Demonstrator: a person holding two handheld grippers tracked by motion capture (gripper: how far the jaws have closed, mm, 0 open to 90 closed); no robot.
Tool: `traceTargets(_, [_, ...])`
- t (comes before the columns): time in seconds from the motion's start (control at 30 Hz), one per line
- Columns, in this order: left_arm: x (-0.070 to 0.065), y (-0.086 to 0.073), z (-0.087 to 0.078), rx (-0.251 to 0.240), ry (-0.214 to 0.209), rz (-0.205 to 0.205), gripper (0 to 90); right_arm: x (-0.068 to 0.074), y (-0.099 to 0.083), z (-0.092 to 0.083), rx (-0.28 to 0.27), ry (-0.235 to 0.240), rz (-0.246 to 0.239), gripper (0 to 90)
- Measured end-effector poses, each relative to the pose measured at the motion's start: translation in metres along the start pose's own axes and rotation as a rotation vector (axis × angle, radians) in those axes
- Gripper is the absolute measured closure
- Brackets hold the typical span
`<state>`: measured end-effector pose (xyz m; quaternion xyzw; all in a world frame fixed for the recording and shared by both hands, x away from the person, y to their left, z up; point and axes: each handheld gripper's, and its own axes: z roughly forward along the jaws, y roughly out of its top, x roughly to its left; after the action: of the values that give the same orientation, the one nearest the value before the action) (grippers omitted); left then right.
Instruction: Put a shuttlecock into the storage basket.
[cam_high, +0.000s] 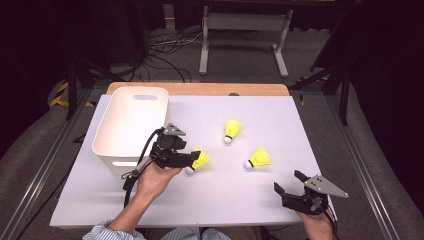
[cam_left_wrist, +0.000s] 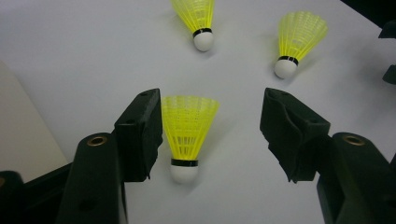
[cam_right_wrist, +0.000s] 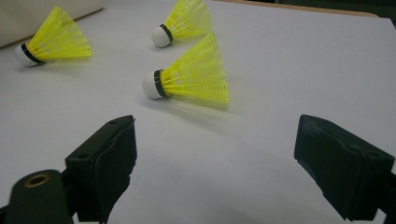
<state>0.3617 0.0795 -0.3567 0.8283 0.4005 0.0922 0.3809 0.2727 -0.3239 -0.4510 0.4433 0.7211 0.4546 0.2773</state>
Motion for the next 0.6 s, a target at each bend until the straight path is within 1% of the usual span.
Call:
traceTargets(0.07, [-0.002, -0.002, 0.003, 0.013, 0.006, 0.008, 39.5, 0.0, 0.0, 0.0, 0.001, -0.001, -0.004, 13.5])
traceTargets(0.27, [-0.005, -0.005, 0.01, 0.026, 0.013, 0.011, 38.9, 0.001, 0.0, 0.0, 0.001, -0.001, -0.007, 13.5])
traceTargets(0.4, [-0.008, -0.007, 0.014, 0.041, 0.03, 0.024, 39.0, 0.001, 0.0, 0.0, 0.002, 0.0, -0.008, 13.6])
traceTargets(0.53, [-0.007, -0.01, 0.019, 0.059, 0.034, 0.017, 38.9, 0.002, 0.0, 0.0, 0.002, 0.002, -0.014, 13.8])
traceTargets(0.6, [-0.007, -0.012, 0.021, 0.065, 0.043, 0.02, 38.8, 0.002, 0.0, 0.0, 0.002, 0.003, -0.014, 13.8])
